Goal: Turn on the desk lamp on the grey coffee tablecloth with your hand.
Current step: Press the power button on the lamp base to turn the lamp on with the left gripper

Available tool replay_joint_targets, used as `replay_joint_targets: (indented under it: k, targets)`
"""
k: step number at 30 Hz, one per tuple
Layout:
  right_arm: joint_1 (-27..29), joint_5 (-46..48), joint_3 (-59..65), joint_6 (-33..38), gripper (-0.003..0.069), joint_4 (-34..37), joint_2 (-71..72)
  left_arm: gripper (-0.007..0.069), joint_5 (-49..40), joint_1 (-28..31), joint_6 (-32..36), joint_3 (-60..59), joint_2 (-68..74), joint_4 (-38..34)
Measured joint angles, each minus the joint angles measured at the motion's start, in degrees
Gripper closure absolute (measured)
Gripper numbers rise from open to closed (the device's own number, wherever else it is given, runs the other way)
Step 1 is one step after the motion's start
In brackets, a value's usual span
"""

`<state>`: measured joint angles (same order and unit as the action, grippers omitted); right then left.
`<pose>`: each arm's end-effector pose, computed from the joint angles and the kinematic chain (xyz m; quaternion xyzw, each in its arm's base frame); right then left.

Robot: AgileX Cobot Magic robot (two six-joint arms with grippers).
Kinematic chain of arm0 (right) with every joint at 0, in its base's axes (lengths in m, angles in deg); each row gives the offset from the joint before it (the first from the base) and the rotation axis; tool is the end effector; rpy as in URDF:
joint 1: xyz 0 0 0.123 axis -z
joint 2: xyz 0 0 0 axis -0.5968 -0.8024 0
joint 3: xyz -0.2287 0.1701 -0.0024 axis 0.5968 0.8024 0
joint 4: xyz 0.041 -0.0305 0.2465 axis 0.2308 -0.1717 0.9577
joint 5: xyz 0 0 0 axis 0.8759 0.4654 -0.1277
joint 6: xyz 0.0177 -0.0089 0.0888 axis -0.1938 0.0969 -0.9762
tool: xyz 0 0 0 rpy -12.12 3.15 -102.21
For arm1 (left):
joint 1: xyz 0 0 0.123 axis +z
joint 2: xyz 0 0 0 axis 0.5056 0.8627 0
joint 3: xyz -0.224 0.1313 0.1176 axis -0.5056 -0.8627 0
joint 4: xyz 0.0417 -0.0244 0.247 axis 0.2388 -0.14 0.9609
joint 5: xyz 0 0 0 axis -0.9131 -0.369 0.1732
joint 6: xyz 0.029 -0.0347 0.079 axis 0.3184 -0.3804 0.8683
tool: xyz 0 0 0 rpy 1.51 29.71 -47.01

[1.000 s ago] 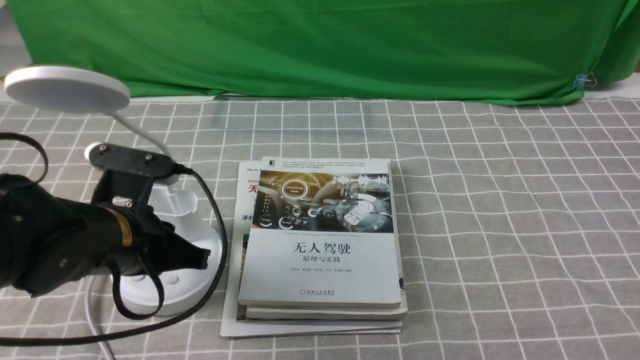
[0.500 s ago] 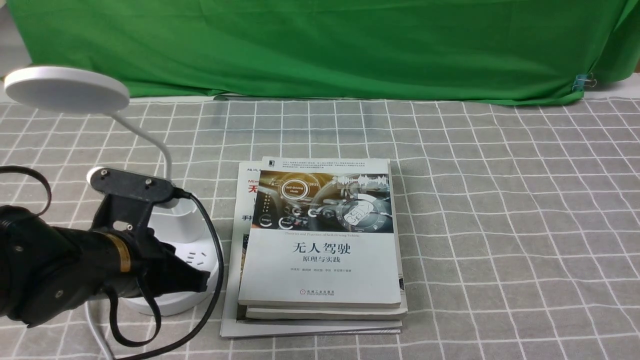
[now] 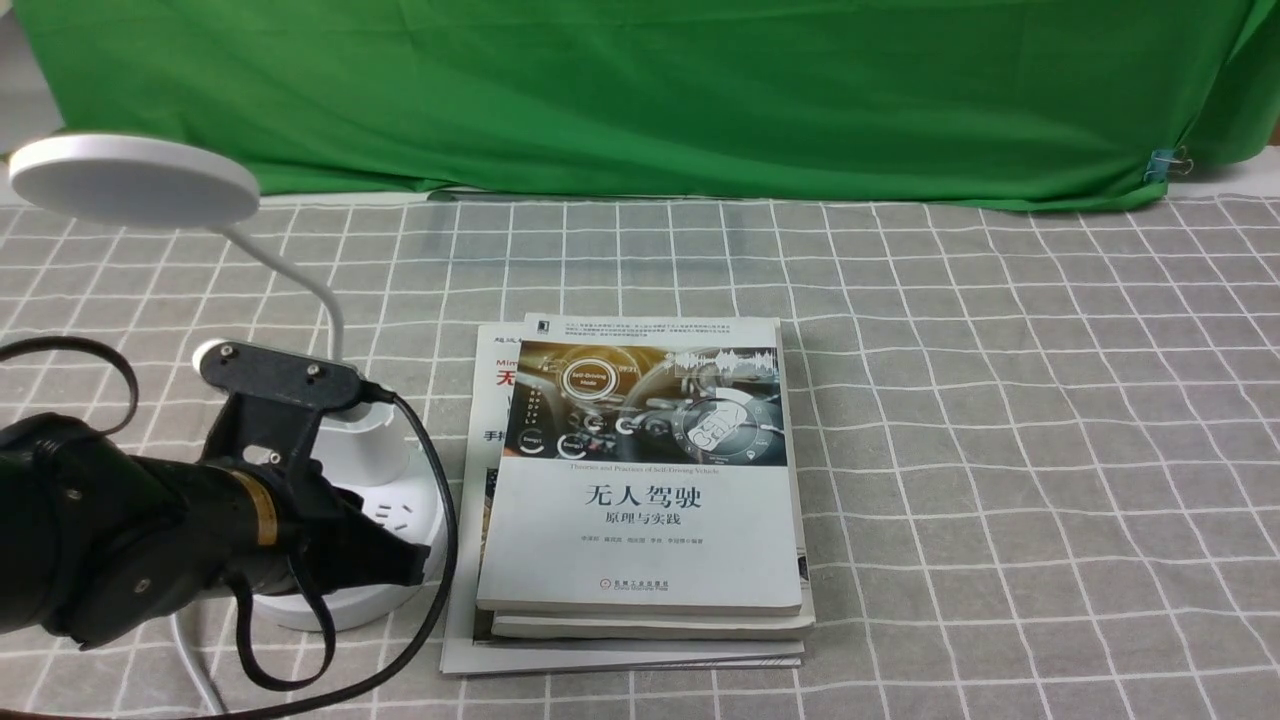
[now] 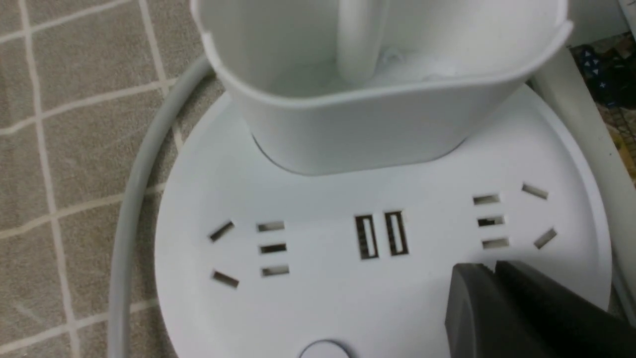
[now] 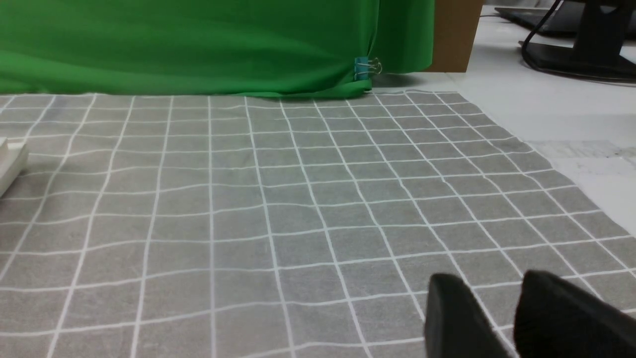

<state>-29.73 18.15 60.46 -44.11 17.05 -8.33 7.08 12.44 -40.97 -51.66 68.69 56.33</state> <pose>0.0550 -0.0101 0.1898 0.0303 0.7574 -0.0768 0.6477 0.2455 -0.0752 0.1671 0.1379 0.9420 -0.0279 0.3046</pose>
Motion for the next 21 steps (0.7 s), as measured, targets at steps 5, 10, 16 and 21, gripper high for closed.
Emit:
replay_joint_targets:
  k: [5, 10, 16, 21]
  targets:
    - [0.0, 0.0, 0.0, 0.0, 0.0414, 0.0, 0.0, 0.0606, -1.0, 0.0, 0.0, 0.4, -0.6, 0.0]
    - [0.0, 0.0, 0.0, -0.1, 0.0414, 0.0, 0.0, 0.0606, -3.8, 0.0, 0.0, 1.5, -2.1, -0.1]
    - [0.0, 0.0, 0.0, 0.0, 0.0414, 0.0, 0.0, 0.0606, -7.3, 0.0, 0.0, 1.8, -2.6, -0.1]
    - [0.0, 0.0, 0.0, 0.0, 0.0414, 0.0, 0.0, 0.0606, -7.1, 0.0, -0.1, 1.8, -2.7, -0.2]
